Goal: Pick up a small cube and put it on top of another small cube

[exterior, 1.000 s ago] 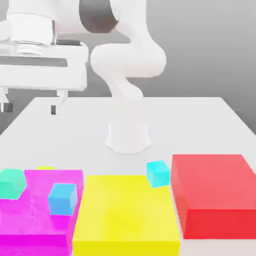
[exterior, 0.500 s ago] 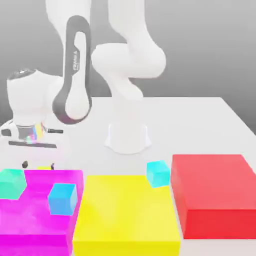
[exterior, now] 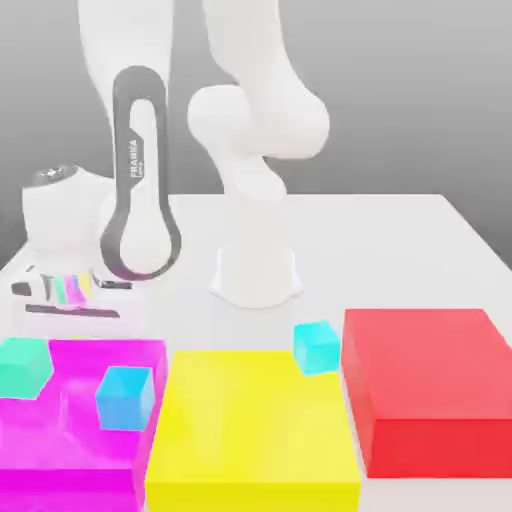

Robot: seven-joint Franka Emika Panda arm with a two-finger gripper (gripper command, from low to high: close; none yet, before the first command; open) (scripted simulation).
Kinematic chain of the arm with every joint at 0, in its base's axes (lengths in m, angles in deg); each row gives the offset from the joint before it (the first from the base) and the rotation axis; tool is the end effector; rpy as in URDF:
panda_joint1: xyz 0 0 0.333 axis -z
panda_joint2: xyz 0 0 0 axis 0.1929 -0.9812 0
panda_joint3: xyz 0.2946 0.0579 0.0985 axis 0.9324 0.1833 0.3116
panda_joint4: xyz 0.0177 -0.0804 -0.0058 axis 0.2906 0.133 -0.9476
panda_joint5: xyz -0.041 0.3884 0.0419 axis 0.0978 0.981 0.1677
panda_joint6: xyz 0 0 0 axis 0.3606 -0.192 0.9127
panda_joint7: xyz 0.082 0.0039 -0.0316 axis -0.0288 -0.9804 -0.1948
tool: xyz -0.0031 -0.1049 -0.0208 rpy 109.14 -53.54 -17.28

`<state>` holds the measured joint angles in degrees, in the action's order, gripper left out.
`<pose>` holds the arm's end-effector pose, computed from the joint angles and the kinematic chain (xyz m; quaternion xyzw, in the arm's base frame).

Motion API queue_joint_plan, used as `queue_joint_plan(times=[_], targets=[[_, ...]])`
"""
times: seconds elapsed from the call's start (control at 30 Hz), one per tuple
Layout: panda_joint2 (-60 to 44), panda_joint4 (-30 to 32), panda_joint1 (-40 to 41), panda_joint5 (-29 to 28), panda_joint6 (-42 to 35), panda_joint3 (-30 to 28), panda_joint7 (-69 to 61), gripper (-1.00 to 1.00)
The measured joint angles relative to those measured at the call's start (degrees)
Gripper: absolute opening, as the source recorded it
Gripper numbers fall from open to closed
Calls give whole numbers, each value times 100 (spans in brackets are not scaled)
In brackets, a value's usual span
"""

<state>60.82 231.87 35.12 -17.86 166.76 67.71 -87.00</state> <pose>0.2470 -0.2670 0.1555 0.9011 -0.4335 0.0021 0.0031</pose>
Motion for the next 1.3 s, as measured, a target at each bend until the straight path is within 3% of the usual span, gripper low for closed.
queue_joint_plan(times=[0.13,0.27,0.57,0.63,1.07,1.17,1.3], targets=[[552,136,-275,-1134,-365,-552,833,-100],[1051,232,-187,-1969,-773,-717,1491,-100],[494,-1268,276,-956,-2884,-935,2438,-100],[554,-1528,237,-1006,-3198,-893,2365,-100],[1525,-1801,-684,-2203,-3299,-473,498,-100],[1584,-2122,-790,-2250,-3616,-402,97,-100],[1133,-2064,-856,-1986,-3136,-419,-188,-100]])
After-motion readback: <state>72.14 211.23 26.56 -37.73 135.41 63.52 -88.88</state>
